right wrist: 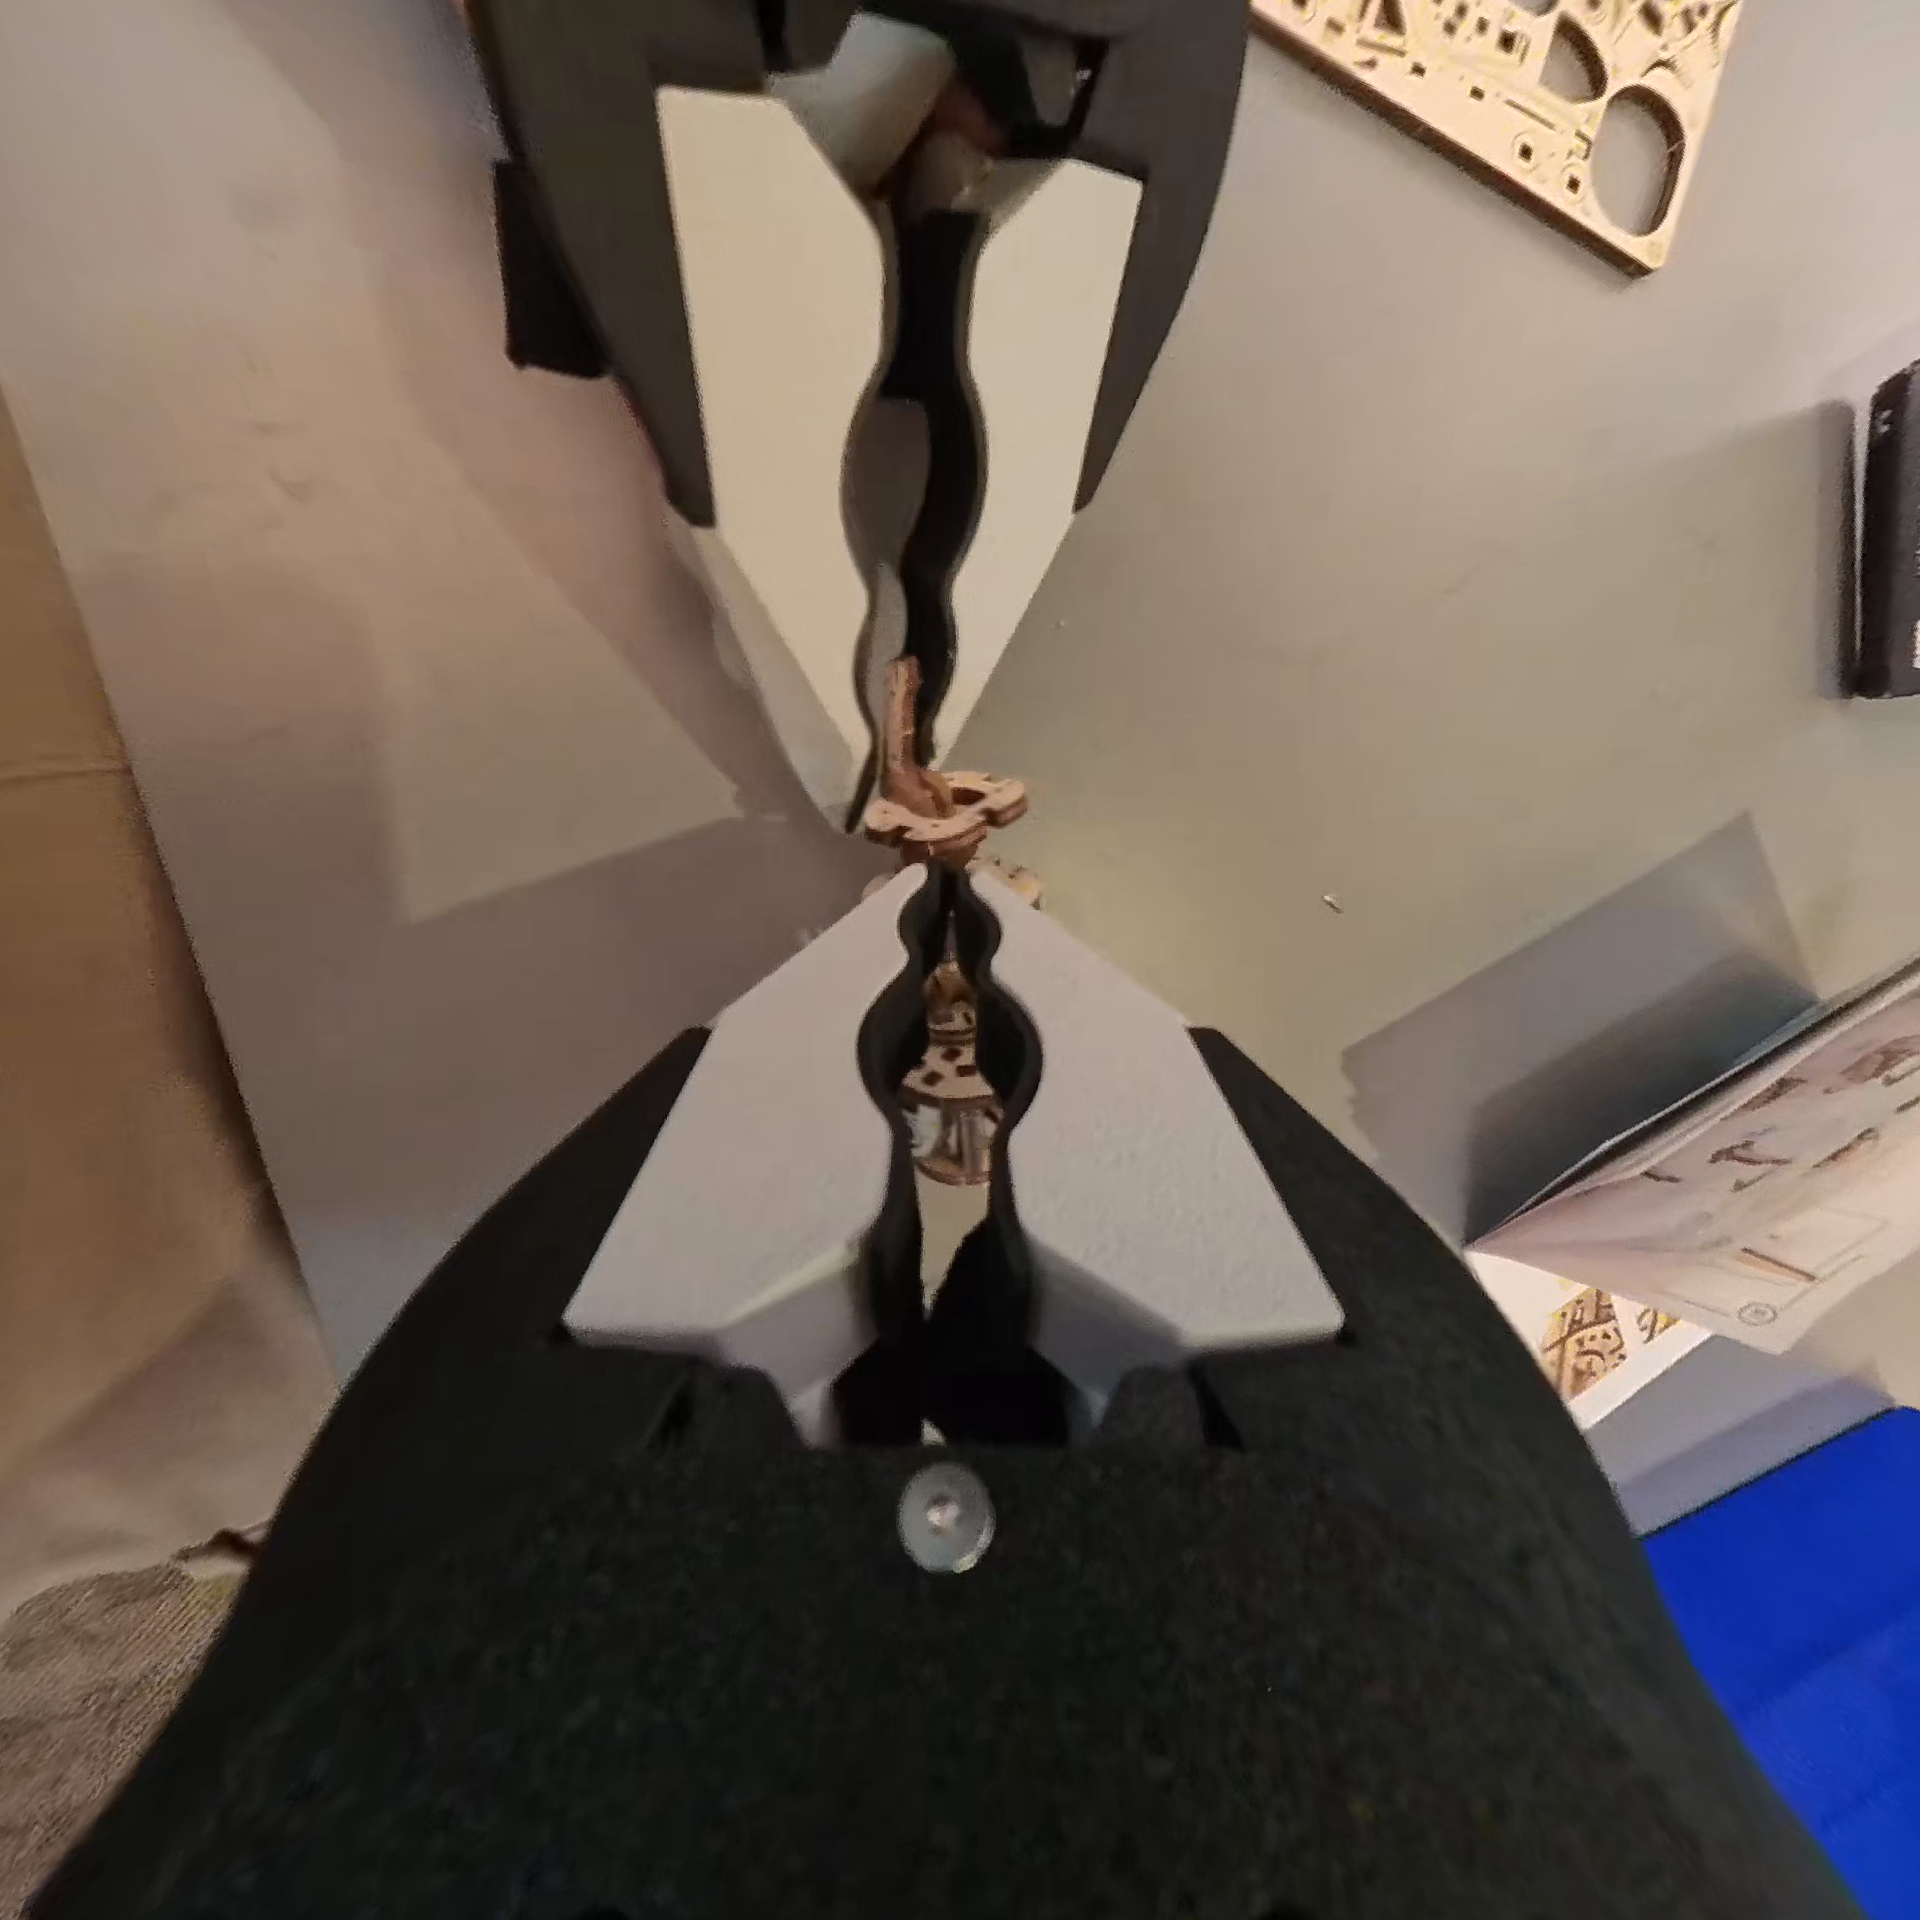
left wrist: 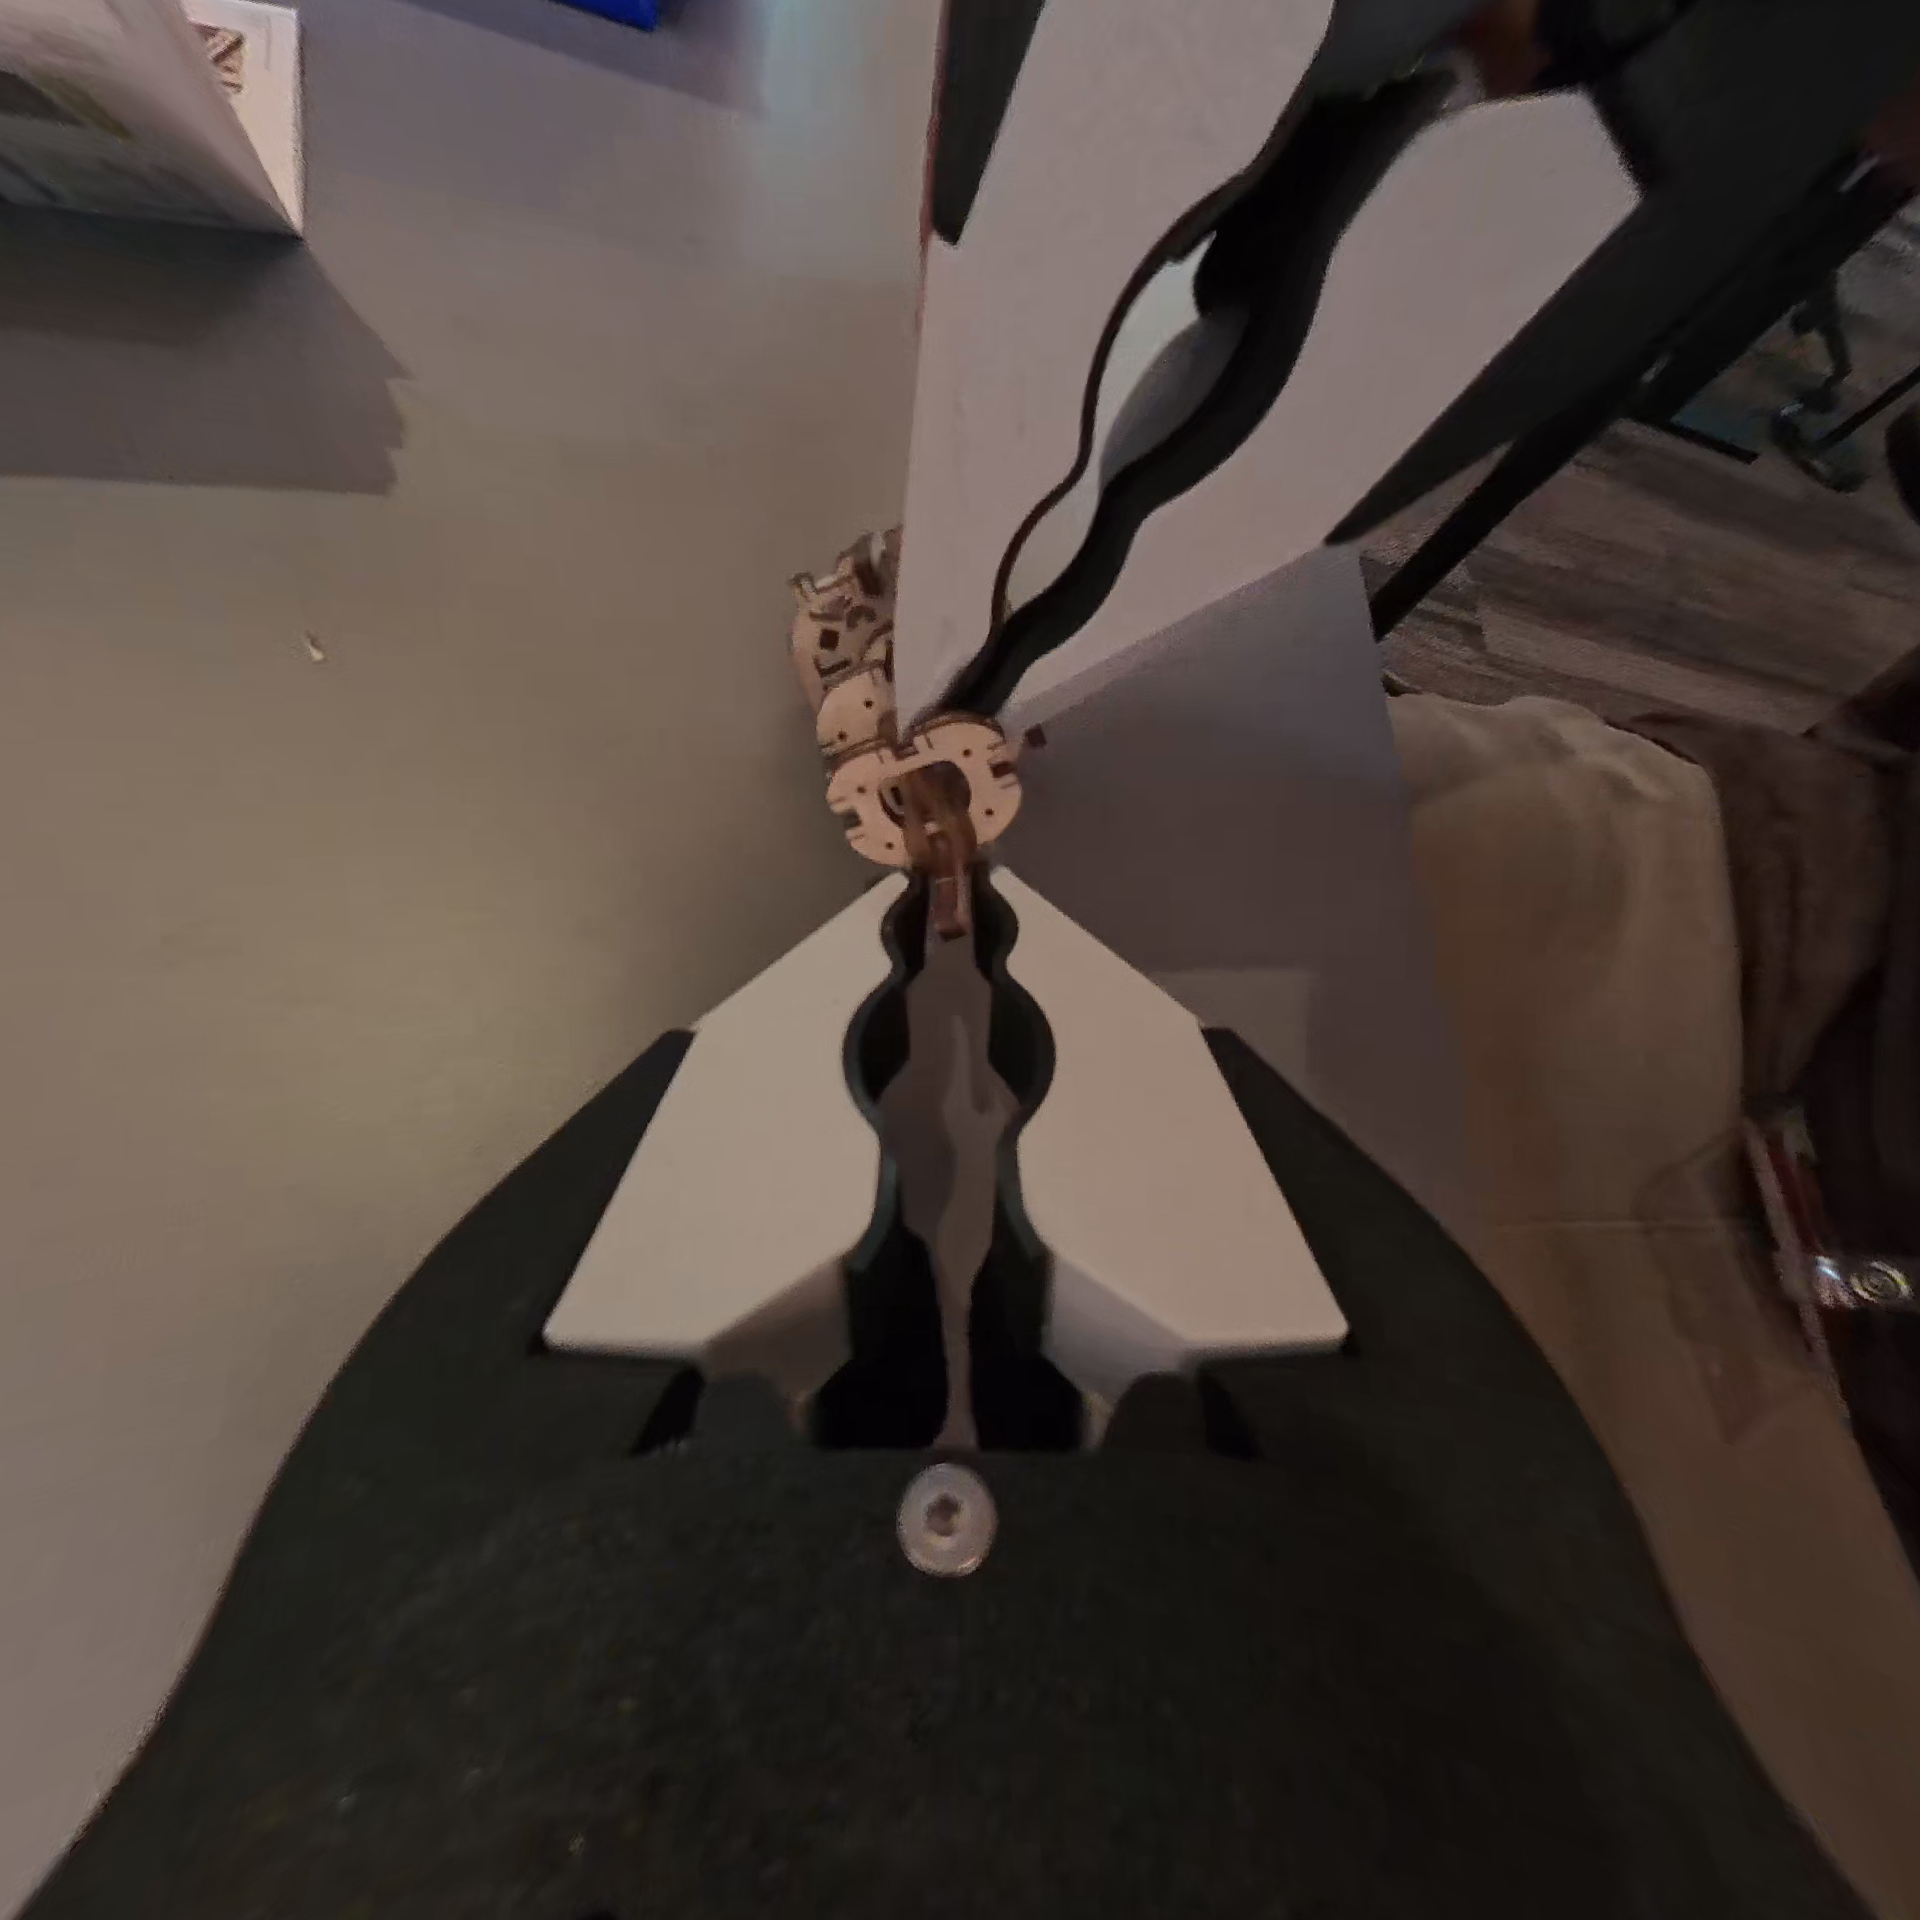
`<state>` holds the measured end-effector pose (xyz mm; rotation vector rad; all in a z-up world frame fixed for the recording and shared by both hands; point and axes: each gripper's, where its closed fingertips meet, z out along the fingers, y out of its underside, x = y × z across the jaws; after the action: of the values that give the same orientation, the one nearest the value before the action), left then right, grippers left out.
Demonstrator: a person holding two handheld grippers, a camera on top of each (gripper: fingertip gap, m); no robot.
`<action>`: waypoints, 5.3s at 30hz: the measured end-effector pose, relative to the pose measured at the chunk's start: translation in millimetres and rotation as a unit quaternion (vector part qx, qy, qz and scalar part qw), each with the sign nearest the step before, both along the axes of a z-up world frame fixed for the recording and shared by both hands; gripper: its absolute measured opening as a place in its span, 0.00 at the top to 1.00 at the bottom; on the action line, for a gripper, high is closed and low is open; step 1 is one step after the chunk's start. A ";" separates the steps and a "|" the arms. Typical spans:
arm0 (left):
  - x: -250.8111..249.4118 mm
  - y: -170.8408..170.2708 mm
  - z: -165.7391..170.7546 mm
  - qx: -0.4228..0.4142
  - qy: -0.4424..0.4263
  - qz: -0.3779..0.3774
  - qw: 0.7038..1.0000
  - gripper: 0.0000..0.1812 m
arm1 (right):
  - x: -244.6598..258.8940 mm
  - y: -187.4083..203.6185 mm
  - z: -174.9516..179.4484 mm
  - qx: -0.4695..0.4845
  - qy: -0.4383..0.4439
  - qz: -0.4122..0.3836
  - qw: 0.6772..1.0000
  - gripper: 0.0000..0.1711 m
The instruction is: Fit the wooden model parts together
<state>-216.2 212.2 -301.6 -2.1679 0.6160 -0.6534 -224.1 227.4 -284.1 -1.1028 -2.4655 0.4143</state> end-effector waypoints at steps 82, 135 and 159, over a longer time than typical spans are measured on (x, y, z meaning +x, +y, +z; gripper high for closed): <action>-13.1 14.9 23.2 -0.015 0.037 -0.179 0.983 0.96 | -8.5 1.5 -6.6 -0.072 0.046 -0.035 0.996 1.00; -10.9 18.7 18.0 -0.050 -0.081 -0.209 0.973 1.00 | -1.3 11.9 -17.3 -0.051 -0.009 -0.059 0.997 0.94; -12.6 14.8 0.5 -0.047 -0.045 -0.197 0.978 1.00 | 0.4 16.0 -24.6 -0.013 -0.020 -0.056 0.998 1.00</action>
<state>-228.8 227.0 -301.1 -2.1043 0.9962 -1.0014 -223.7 243.5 -308.7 -1.2641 -2.4258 0.3949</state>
